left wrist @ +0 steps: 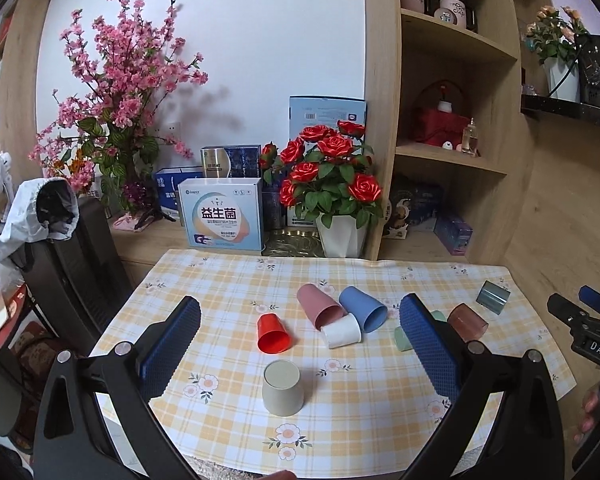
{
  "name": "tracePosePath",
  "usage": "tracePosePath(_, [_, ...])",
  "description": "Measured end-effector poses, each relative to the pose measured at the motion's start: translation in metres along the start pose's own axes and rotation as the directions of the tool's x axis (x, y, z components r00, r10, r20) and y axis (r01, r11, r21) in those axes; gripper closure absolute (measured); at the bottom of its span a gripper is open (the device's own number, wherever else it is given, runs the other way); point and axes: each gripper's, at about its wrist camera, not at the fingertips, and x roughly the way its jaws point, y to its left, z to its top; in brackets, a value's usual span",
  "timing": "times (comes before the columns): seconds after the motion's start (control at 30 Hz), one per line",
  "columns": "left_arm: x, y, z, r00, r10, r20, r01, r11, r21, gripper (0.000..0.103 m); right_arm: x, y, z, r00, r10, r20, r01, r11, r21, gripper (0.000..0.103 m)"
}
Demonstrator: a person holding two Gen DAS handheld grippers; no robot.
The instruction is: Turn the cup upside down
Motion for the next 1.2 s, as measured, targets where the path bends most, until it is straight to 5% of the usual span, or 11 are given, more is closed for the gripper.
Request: tracePosePath(1.2, [-0.011,0.004,0.005,1.0,0.011,0.023,-0.011,1.0,-0.002,0.006,-0.002,0.0,0.001,1.0,-0.005,-0.005,0.005,1.0,-0.002,0.014])
